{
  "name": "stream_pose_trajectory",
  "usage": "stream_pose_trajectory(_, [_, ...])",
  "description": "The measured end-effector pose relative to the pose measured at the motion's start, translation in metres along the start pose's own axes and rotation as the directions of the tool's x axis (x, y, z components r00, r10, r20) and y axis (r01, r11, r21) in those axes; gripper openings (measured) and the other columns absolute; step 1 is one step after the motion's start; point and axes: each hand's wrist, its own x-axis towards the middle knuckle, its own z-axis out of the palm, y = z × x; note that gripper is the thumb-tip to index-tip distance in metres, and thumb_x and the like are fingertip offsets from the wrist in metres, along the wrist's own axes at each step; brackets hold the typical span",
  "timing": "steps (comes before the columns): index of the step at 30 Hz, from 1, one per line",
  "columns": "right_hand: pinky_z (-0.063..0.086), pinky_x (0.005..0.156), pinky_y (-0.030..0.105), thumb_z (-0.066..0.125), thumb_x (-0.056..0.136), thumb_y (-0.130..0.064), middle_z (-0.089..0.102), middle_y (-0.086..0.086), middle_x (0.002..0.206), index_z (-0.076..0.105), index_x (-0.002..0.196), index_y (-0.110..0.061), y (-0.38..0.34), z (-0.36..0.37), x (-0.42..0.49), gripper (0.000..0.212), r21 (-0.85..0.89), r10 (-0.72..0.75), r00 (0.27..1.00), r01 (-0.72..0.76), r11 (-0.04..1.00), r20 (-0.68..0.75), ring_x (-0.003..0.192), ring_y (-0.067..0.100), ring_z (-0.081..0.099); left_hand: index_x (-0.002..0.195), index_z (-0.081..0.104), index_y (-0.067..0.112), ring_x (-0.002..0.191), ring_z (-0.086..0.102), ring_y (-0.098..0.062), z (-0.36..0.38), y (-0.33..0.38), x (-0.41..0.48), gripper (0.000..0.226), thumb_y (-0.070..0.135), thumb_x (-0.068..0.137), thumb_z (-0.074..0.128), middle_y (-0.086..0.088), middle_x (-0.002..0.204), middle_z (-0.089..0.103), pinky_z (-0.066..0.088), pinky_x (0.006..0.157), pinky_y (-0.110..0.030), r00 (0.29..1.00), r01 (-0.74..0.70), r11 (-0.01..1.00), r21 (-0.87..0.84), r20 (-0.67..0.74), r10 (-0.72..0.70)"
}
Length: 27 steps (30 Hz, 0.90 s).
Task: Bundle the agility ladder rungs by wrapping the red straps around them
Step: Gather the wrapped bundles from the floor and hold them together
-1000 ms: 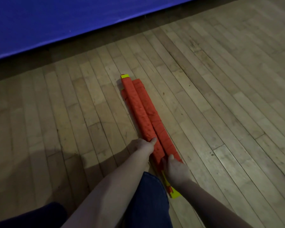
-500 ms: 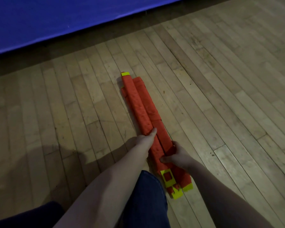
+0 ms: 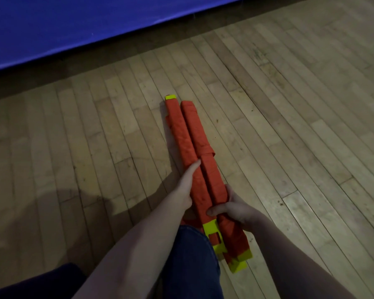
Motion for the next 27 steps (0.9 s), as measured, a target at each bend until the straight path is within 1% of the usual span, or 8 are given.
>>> stream_pose_trajectory(2, [0.057,0.085,0.048,0.086,0.051,-0.008,0.066,0.009,0.116,0.04,0.126,-0.026,0.0,0.001,-0.002,0.089,0.016,-0.012,1.0,0.011,1.0,0.013,0.101,0.027,0.068,0.115,0.066,0.023,0.099,0.068,-0.023,0.0,0.01,0.007,0.088,0.074,0.045,0.078,-0.005,0.107,0.073,0.05,0.096,-0.047,0.999,-0.025,1.0,0.015,-0.028,0.025])
stream_pose_trajectory(5, [0.058,0.082,0.044,0.085,0.051,-0.007,0.066,0.011,0.117,0.041,0.125,-0.025,-0.002,0.002,-0.005,0.087,0.036,-0.03,0.999,0.028,0.999,0.041,0.101,0.028,0.068,0.12,0.065,0.021,0.094,0.071,-0.026,-0.007,0.015,0.047,0.107,0.072,0.028,0.086,-0.007,0.105,0.073,0.052,0.091,-0.052,0.993,-0.027,0.999,0.022,-0.11,0.029])
stream_pose_trajectory(9, [0.058,0.079,0.039,0.084,0.052,-0.006,0.065,0.01,0.119,0.041,0.126,-0.025,-0.005,0.002,-0.009,0.087,0.016,-0.059,0.996,0.058,0.998,0.066,0.103,0.026,0.067,0.107,0.069,0.015,0.083,0.073,-0.024,-0.005,0.035,0.034,0.091,0.055,0.029,0.094,-0.006,0.094,0.075,0.056,0.082,-0.051,0.979,-0.11,0.993,-0.031,-0.179,0.103])
stream_pose_trajectory(13, [0.058,0.081,0.04,0.084,0.051,-0.01,0.063,0.009,0.12,0.04,0.128,-0.025,-0.012,0.004,-0.006,0.09,-0.066,-0.063,0.995,0.068,0.996,0.083,0.104,0.025,0.065,0.088,0.065,0.015,0.074,0.07,-0.019,-0.007,0.041,0.019,0.045,0.027,0.055,0.092,-0.005,0.082,0.071,0.058,0.077,-0.042,0.947,-0.182,0.982,-0.052,-0.28,0.161])
stream_pose_trajectory(16, [0.055,0.089,0.046,0.087,0.052,-0.013,0.063,0.008,0.121,0.039,0.127,-0.028,-0.023,0.005,-0.003,0.091,-0.127,-0.062,0.99,0.079,0.989,0.127,0.107,0.025,0.064,0.09,0.068,0.012,0.072,0.07,-0.019,-0.015,0.043,0.02,0.042,0.024,0.057,0.091,-0.006,0.083,0.072,0.058,0.076,-0.043,0.938,-0.204,0.975,-0.09,-0.303,0.168])
stream_pose_trajectory(22, [0.056,0.087,0.048,0.086,0.051,-0.009,0.064,0.011,0.118,0.042,0.124,-0.028,-0.051,0.018,-0.004,0.088,-0.143,-0.101,0.989,0.116,0.983,0.104,0.104,0.027,0.066,0.08,0.065,0.014,0.076,0.072,-0.021,-0.025,0.072,0.004,0.04,0.027,0.054,0.092,-0.009,0.085,0.074,0.059,0.075,-0.045,0.909,-0.288,0.95,-0.12,-0.345,0.232])
stream_pose_trajectory(24, [0.055,0.088,0.048,0.087,0.051,-0.011,0.066,0.009,0.116,0.044,0.125,-0.028,-0.067,0.025,-0.007,0.088,-0.177,-0.11,0.986,0.131,0.975,0.122,0.103,0.026,0.067,0.079,0.064,0.015,0.072,0.072,-0.02,-0.027,0.087,-0.009,0.038,0.026,0.055,0.091,-0.008,0.081,0.074,0.059,0.074,-0.043,0.903,-0.318,0.941,-0.118,-0.341,0.262])
stream_pose_trajectory(27, [0.056,0.089,0.046,0.085,0.054,-0.008,0.07,0.009,0.11,0.057,0.121,-0.019,-0.1,0.04,-0.018,0.074,-0.239,-0.154,0.97,0.197,0.951,0.188,0.1,0.027,0.068,0.082,0.067,0.01,0.061,0.071,-0.017,-0.034,0.115,-0.034,0.039,0.024,0.055,0.091,-0.004,0.068,0.073,0.06,0.068,-0.04,0.896,-0.357,0.925,-0.134,-0.331,0.297])
